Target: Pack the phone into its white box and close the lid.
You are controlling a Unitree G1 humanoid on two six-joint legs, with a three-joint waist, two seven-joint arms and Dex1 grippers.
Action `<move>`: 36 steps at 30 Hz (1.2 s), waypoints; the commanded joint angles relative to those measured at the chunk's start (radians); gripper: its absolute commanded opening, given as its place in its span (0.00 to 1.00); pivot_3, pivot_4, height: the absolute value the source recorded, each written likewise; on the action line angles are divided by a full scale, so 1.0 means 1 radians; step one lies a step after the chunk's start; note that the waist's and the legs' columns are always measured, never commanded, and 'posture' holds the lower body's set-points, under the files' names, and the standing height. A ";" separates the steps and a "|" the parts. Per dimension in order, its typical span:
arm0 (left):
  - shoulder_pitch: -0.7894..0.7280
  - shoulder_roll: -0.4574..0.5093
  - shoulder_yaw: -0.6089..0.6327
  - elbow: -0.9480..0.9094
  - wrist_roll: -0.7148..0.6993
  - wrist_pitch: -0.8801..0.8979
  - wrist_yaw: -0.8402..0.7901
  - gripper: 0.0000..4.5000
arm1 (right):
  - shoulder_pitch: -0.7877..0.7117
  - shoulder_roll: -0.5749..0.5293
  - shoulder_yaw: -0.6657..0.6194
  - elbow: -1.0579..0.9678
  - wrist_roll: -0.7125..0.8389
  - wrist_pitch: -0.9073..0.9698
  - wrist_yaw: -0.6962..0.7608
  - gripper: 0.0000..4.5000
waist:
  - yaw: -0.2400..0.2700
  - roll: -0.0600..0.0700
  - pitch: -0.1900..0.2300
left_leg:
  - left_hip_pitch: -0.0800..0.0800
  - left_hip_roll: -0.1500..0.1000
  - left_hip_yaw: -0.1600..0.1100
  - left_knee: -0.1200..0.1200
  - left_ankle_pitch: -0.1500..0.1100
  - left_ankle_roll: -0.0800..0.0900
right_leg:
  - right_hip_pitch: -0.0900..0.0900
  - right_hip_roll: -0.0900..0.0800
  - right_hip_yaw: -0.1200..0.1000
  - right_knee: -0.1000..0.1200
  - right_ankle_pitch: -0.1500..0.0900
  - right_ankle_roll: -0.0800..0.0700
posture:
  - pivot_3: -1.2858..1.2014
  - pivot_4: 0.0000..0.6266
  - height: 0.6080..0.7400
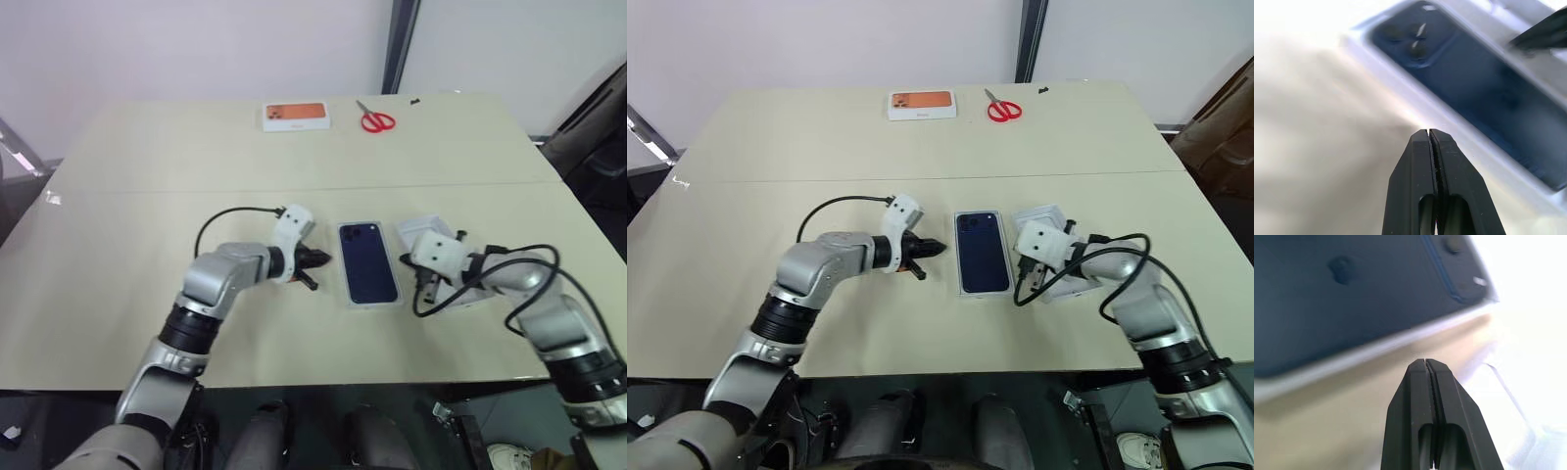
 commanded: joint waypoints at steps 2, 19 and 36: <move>-0.032 0.077 0.065 0.055 0.020 -0.150 -0.071 0.02 | 0.002 -0.020 -0.084 -0.054 0.015 0.034 -0.046 0.00 | -0.002 0.000 0.000 | 0.000 0.000 0.000 0.000 0.000 0.000 | 0.000 0.000 0.000 0.000 0.000 0.000 | 0.52 0.24 0.95; 0.125 0.265 0.184 0.014 -0.089 -0.574 -0.525 0.89 | -0.116 0.090 -0.170 -0.269 0.321 0.928 -0.143 1.00 | -0.002 0.001 0.000 | -0.001 0.001 0.000 -0.002 -0.003 0.005 | -0.001 -0.001 0.001 -0.001 0.000 -0.001 | 0.52 0.24 0.95; 0.267 0.278 0.233 -0.137 -0.132 -0.684 -0.582 0.89 | -0.116 0.077 -0.020 -0.336 0.366 1.134 -0.328 1.00 | -0.003 0.001 0.000 | -0.001 0.000 0.001 -0.002 -0.005 0.009 | -0.001 -0.002 0.000 -0.001 0.000 0.000 | 0.52 0.24 0.95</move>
